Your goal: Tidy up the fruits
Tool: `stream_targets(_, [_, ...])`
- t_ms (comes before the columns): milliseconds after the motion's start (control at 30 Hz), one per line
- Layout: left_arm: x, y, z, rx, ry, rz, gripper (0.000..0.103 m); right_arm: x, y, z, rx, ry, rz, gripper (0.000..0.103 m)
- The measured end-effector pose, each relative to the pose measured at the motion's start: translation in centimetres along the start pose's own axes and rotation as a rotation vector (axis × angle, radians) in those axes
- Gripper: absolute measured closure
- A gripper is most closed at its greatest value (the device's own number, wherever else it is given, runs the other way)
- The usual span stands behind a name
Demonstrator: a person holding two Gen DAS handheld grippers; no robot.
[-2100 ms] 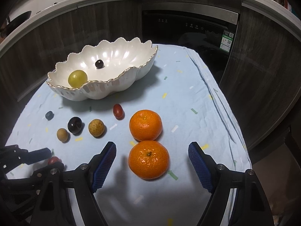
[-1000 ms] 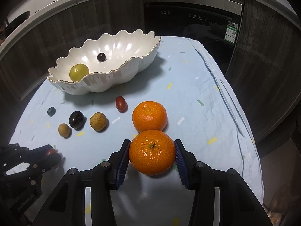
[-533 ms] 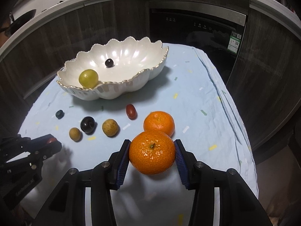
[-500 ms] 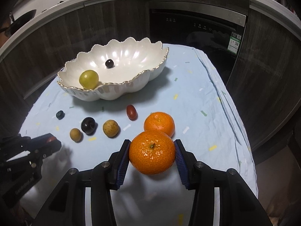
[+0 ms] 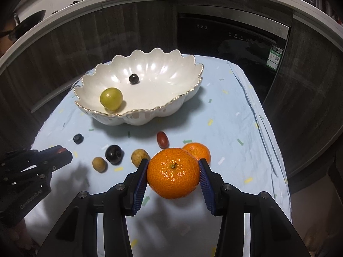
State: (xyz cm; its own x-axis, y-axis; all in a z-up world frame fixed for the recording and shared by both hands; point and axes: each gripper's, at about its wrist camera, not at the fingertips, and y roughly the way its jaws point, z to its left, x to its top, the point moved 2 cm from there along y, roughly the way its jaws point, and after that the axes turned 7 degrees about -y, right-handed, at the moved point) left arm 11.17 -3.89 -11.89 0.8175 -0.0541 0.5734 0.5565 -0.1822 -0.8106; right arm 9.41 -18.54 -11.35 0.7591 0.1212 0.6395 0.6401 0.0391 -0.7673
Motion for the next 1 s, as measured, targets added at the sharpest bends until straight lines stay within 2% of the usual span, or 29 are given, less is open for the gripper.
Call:
stream_targets(433, [3.2,0.2,1.5,0.006,-0.045,-0.005,0.084,3.8,0.2,0.7,0.015,-0.006,-0.024,0.056])
stream_targets(1000, [10.1,1.0,2.6,0.019,-0.039,-0.057,0.084,8.9,1.8,0.1,0.015,0.002,-0.065,0.056])
